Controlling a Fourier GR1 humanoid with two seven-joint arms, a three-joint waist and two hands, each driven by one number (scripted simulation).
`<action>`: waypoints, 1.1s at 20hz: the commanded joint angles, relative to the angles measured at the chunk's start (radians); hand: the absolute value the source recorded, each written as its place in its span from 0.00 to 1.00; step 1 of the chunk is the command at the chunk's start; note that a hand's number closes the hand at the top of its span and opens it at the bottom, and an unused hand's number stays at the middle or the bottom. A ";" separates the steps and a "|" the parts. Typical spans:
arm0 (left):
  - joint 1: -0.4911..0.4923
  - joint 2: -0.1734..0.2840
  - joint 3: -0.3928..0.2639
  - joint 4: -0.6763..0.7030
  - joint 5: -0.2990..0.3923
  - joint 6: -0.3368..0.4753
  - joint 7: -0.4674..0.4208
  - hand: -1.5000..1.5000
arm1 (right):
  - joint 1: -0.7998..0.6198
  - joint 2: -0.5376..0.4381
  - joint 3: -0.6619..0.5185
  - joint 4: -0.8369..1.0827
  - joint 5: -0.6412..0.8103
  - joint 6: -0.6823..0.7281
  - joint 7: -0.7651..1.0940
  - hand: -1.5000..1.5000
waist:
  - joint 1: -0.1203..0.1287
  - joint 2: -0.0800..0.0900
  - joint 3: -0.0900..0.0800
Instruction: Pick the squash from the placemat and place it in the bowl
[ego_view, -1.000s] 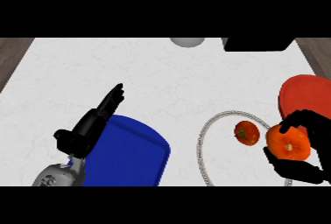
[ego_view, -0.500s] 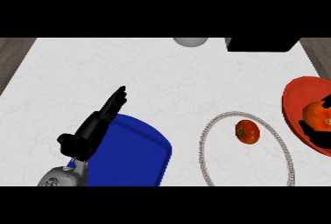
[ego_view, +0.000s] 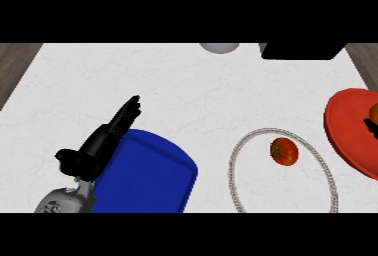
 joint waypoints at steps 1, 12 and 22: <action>-0.006 -0.023 -0.021 0.013 -0.026 0.015 0.006 0.50 | -0.070 -0.040 0.034 0.181 0.023 0.120 0.033 1.00 | 0.008 0.003 0.000; -0.028 -0.018 0.008 0.022 -0.027 -0.013 0.000 0.50 | -0.286 -0.065 -0.078 0.676 -0.138 0.158 -0.358 0.00 | 0.006 0.003 0.001; 0.044 -0.050 -0.025 0.025 -0.072 0.014 -0.041 0.50 | -0.352 -0.169 -0.336 0.780 -0.363 0.178 -0.324 0.00 | -0.007 -0.001 0.001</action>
